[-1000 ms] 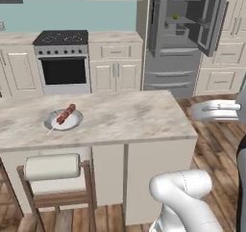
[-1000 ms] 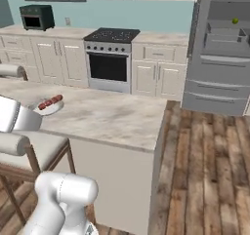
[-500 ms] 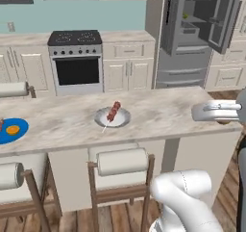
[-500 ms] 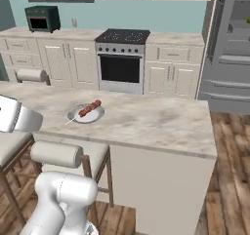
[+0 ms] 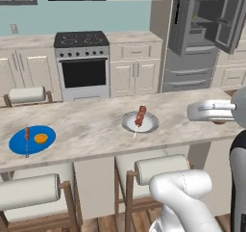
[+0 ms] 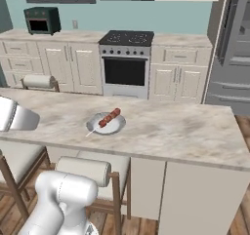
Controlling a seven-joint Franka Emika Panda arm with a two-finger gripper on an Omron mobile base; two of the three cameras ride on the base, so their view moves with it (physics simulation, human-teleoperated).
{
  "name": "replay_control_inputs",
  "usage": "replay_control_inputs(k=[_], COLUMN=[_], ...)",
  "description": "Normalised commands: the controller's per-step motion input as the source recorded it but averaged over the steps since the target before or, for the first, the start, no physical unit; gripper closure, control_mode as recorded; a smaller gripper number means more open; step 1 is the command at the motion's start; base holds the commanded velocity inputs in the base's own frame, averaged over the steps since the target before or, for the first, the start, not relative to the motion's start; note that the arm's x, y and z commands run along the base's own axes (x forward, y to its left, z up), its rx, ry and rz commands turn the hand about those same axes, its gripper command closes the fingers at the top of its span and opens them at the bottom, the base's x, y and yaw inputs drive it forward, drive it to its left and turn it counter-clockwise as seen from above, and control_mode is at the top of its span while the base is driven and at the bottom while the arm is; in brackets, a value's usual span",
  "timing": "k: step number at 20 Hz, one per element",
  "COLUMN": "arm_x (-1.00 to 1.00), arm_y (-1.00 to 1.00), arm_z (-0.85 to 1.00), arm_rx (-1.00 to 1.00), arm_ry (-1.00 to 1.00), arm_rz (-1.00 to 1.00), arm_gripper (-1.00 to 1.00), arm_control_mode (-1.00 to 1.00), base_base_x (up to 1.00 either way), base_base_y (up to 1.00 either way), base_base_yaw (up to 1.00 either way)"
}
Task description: Pick up the orange and tangerine from the fridge and place one fruit on each plate on the dining counter.
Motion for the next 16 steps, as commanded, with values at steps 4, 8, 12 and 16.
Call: replay_control_inputs(k=[4, 8, 12, 16], arm_x=[0.00, 0.00, 1.00, 0.94], arm_y=[0.00, 0.00, -0.22, -0.23], arm_z=[0.00, 0.00, -0.09, -0.41], arm_rx=[0.00, 0.00, 0.12, 0.05], arm_ry=[0.00, 0.00, 0.48, 0.54], arm_rz=[0.00, 0.00, 0.00, 0.00], arm_gripper=[1.00, 1.00, 1.00, 1.00], arm_control_mode=[1.00, 1.00, -1.00, -1.00], base_base_x=[0.95, 0.99, 0.00, 0.00], base_base_y=[-0.22, -0.23, 0.00, 0.00], base_base_yaw=[0.00, 0.00, 0.00, 0.00])
